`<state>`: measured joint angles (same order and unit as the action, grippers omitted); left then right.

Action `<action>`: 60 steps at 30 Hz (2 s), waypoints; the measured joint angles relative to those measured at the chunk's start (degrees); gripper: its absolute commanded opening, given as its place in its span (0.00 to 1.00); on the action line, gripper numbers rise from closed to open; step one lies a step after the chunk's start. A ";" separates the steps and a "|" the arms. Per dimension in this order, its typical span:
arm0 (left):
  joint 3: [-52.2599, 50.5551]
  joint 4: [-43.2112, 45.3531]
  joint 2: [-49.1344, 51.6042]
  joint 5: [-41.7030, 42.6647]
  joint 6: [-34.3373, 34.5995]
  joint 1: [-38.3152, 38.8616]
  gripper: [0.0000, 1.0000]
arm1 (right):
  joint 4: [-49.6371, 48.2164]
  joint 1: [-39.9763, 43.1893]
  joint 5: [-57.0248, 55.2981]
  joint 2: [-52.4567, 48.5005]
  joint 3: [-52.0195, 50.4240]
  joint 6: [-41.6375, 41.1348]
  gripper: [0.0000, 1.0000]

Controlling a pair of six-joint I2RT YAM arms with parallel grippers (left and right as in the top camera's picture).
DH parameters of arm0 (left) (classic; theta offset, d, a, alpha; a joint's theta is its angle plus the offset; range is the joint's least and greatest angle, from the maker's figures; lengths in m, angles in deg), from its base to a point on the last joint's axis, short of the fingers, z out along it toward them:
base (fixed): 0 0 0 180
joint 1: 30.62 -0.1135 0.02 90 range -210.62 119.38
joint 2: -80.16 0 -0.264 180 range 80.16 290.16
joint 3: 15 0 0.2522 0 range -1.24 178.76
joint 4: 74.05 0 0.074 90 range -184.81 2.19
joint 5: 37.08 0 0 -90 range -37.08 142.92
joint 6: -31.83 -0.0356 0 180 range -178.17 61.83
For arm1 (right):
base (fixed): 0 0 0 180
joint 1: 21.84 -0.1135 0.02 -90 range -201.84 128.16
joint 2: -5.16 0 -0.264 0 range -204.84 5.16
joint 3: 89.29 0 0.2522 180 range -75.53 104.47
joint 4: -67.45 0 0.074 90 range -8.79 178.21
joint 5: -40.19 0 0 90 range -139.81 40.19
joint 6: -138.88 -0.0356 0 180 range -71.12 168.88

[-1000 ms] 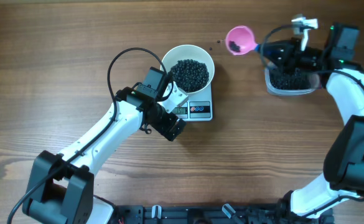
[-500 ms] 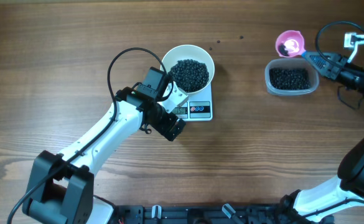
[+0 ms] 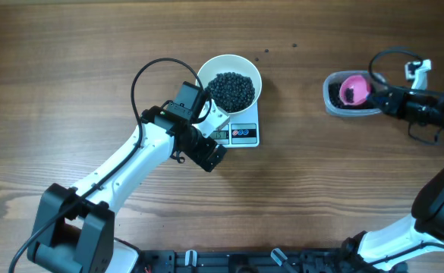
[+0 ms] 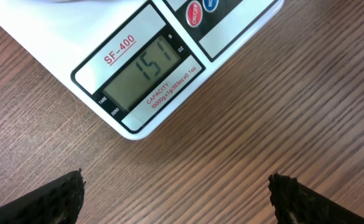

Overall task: Scoop item into bowl and weigh 150g on scale
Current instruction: 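Carry the pink scoop with the right gripper back to the bean tub, then lower the scoop into the tub and open the right gripper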

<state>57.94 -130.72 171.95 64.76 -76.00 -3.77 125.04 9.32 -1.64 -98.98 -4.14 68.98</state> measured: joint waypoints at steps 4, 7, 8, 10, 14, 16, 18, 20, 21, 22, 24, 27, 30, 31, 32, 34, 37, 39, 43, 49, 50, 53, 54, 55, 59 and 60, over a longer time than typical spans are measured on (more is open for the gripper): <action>0.00 -0.07 0.00 0.00 0.00 0.00 1.00 | 0.11 -2.14 -4.42 0.00 0.00 7.69 0.04; 0.00 -0.07 0.00 0.00 -0.02 0.00 1.00 | -0.72 -4.44 -8.90 0.48 0.02 11.98 0.04; 0.00 -0.07 0.00 0.00 0.00 0.00 1.00 | -1.14 -5.33 -10.12 0.70 0.02 12.87 0.04; 0.00 -0.07 0.00 0.00 0.00 0.00 1.00 | -1.62 -6.99 -12.68 1.25 0.50 13.92 0.04; 0.00 -0.07 0.00 0.00 0.00 0.00 1.00 | -1.92 -10.69 -22.93 1.97 2.71 14.82 0.04; 0.00 -0.07 0.00 0.00 0.00 0.00 1.00 | -1.86 -12.04 -27.36 2.69 2.89 16.24 0.04; 0.00 -0.07 0.00 0.00 -0.02 0.00 1.00 | -1.86 -13.05 -30.97 3.34 2.91 18.67 0.04; 0.00 -0.07 0.00 0.00 0.00 0.00 1.00 | -1.86 -13.46 -32.41 3.50 2.93 21.49 0.04; 0.00 -0.07 0.00 0.00 -0.02 0.00 1.00 | -1.86 -13.84 -33.24 3.54 2.93 22.29 0.04; 0.00 -0.07 0.00 0.00 0.00 0.00 1.00 | -1.86 -13.94 -33.27 3.54 2.93 22.71 0.04; 0.00 -0.07 0.00 0.00 -0.02 0.00 1.00 | -1.86 -13.99 -32.68 3.54 2.93 23.32 0.04; 0.00 -0.07 0.00 0.00 0.00 0.00 1.00 | -1.84 -13.99 -28.30 3.54 2.93 20.31 0.04; 0.00 -0.07 0.00 0.00 0.00 0.00 1.00 | -1.33 -13.97 -23.52 3.54 2.93 12.87 0.04; 0.00 -0.09 0.00 0.00 0.00 0.00 1.00 | -0.92 -13.97 -21.79 3.54 2.93 10.25 0.04; 0.00 -0.07 0.00 0.00 0.00 0.00 1.00 | -0.28 -13.97 -20.55 3.54 2.95 7.80 0.04; 0.00 -0.07 0.00 0.00 0.00 0.00 1.00 | 1.16 -13.88 -18.80 3.54 2.97 3.56 0.04; 0.00 -0.07 0.00 0.00 0.00 0.00 1.00 | 2.45 -13.84 -18.10 3.54 3.02 -1.60 0.09; 0.00 -0.07 0.00 0.00 0.00 0.00 1.00 | 2.45 -13.75 -17.86 3.54 3.02 -3.87 0.16; 0.00 -0.07 0.00 0.00 0.00 0.00 1.00 | 2.43 -13.73 -17.31 3.54 3.02 -5.68 0.34; 0.00 -0.09 0.00 0.00 0.00 0.00 1.00 | -2.08 -13.77 -21.92 3.54 3.02 -6.19 0.35; 0.00 -0.07 0.00 0.00 0.00 0.00 1.00 | -4.22 -13.77 -22.93 3.54 3.02 -6.19 0.35; 0.00 -0.04 0.00 0.00 0.00 0.00 1.00 | -7.34 -13.77 -26.08 3.54 3.02 -6.19 0.39; 0.00 -0.07 0.00 0.00 0.00 0.00 1.00 | -7.74 -13.77 -27.54 3.54 3.02 -5.88 0.40; 0.00 -0.07 0.00 0.00 0.00 0.00 1.00 | -7.93 -13.77 -28.81 3.54 3.02 -5.14 0.40; 0.00 -0.04 0.00 0.00 0.00 0.00 1.00 | -10.71 -13.77 -35.50 3.54 3.02 -1.53 0.43; 0.00 -0.07 0.00 0.00 0.00 0.00 1.00 | -12.50 -13.77 -37.38 3.54 3.02 -1.03 0.43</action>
<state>57.94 -130.79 171.95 64.76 -76.00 -3.77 112.54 -4.45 -39.02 -95.44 -1.12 67.95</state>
